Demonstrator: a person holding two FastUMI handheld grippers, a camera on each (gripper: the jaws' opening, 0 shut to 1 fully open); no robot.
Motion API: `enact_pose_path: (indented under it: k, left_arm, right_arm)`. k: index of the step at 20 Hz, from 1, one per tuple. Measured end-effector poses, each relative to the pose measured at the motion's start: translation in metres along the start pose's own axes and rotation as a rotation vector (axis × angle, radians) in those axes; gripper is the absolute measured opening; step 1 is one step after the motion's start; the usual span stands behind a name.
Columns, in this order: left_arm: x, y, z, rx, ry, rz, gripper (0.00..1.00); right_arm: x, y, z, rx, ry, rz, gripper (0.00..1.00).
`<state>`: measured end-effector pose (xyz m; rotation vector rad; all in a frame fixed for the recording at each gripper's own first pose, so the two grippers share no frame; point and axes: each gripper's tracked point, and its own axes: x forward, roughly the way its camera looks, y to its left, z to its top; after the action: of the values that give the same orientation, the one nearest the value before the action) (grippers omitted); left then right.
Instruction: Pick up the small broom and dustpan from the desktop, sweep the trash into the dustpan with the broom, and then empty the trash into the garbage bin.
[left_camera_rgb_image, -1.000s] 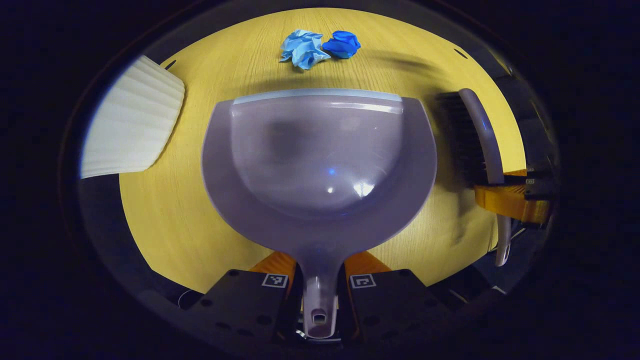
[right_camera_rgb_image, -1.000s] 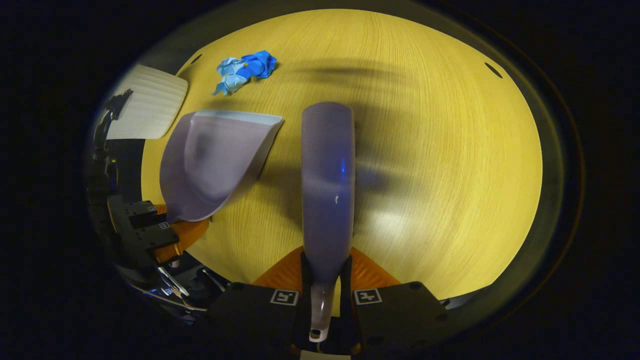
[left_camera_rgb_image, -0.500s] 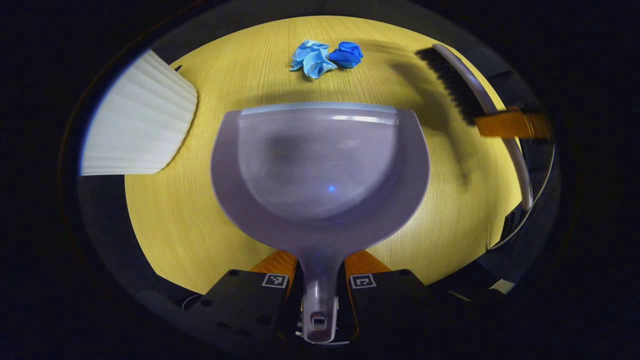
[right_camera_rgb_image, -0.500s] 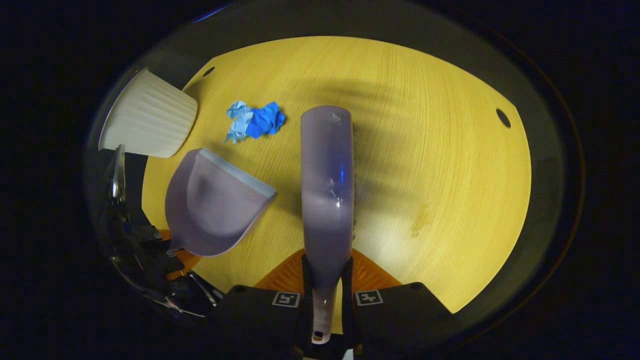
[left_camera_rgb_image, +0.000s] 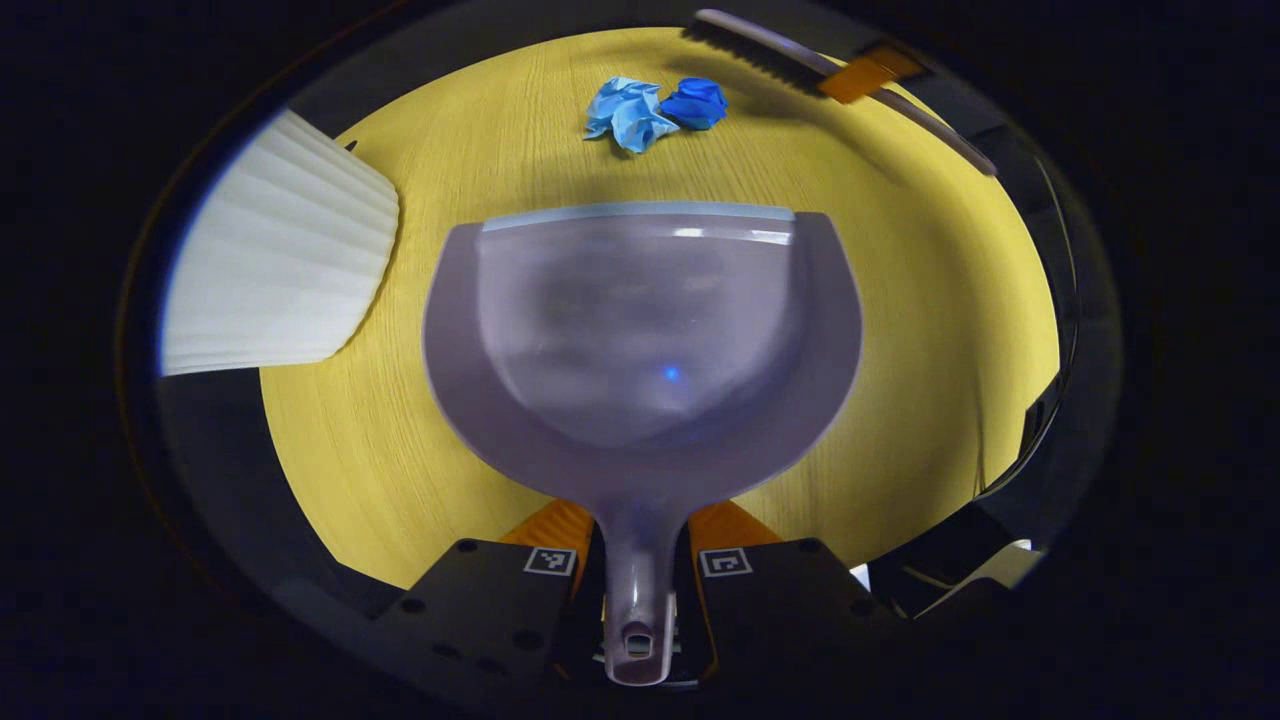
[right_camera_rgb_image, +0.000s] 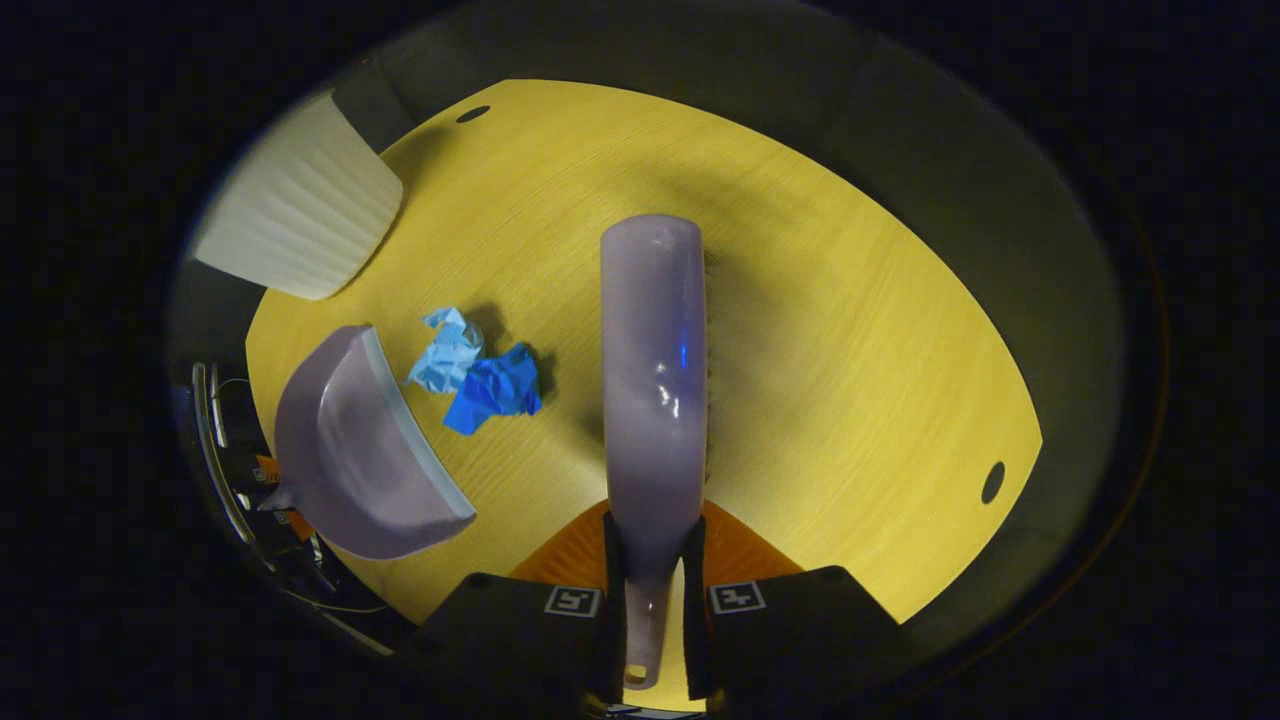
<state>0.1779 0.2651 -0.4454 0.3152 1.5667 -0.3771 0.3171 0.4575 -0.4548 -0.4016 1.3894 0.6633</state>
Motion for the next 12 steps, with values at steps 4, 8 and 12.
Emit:
enact_pose_path:
  k: [4, 8, 12]
  left_arm:
    - [0.008, 0.005, -0.004, 0.017, 0.015, 0.016, 0.27]
    - [0.014, 0.011, -0.009, 0.043, 0.016, 0.039, 0.29]
    - [0.014, 0.015, -0.011, 0.081, 0.009, 0.060, 0.29]
  right_arm:
    - [0.028, 0.016, 0.013, -0.130, 0.069, 0.024, 0.25]
    - [0.039, 0.055, 0.023, -0.300, 0.092, 0.057, 0.25]
    - [0.019, 0.080, 0.011, -0.504, 0.152, 0.134, 0.25]
